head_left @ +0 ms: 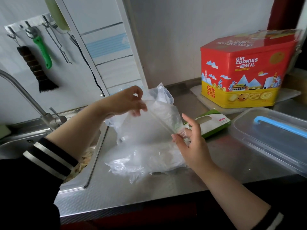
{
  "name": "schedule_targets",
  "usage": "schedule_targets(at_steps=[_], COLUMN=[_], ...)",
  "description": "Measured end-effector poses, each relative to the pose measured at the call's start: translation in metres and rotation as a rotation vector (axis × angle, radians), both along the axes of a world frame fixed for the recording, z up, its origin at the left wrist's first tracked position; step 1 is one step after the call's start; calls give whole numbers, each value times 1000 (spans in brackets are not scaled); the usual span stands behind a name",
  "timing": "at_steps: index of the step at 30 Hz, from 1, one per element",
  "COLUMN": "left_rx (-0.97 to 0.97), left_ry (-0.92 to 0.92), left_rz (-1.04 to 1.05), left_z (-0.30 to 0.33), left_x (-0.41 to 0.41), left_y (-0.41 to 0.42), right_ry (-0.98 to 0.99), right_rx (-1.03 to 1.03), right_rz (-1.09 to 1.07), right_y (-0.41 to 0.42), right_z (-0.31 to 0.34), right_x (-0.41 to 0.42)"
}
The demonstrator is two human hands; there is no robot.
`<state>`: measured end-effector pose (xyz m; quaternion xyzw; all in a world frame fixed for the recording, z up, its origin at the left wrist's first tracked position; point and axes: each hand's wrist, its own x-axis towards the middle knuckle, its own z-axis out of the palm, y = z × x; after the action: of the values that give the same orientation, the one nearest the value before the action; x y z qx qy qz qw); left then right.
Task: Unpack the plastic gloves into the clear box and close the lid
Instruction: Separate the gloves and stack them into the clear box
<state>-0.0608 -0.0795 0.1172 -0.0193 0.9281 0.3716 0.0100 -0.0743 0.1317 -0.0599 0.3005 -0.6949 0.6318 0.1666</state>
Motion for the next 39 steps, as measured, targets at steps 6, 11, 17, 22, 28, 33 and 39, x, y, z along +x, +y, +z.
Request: schedule_targets(at_steps=[6,11,17,22,28,33,39], left_rx=[-328,-668,-872,-969,-1183,-1175,-1041], left_ry=[58,157,210,155,-50,31,228], left_rz=[124,138,-34,-130,-303,-303,-223], left_z=[13,5,-20,-51,-76,-59,-30], left_x=[-39,-63,-82,-86,-85,-85,-77], left_y=[-9,-6,-34,-49,-48,-48,-53], right_ry=[74,96,102,91,122,134,92], right_rx=[46,71,74,83,123,162,144], right_rz=[-31,-53,-62,-44,-54,-48,-37], right_y=[-2,-1,-2,-2,-4,-4,-4], right_z=[0,-3,-5,-5,-6,-5,-4], right_x=[-2,-4,-5,-5,-6,-6,-4])
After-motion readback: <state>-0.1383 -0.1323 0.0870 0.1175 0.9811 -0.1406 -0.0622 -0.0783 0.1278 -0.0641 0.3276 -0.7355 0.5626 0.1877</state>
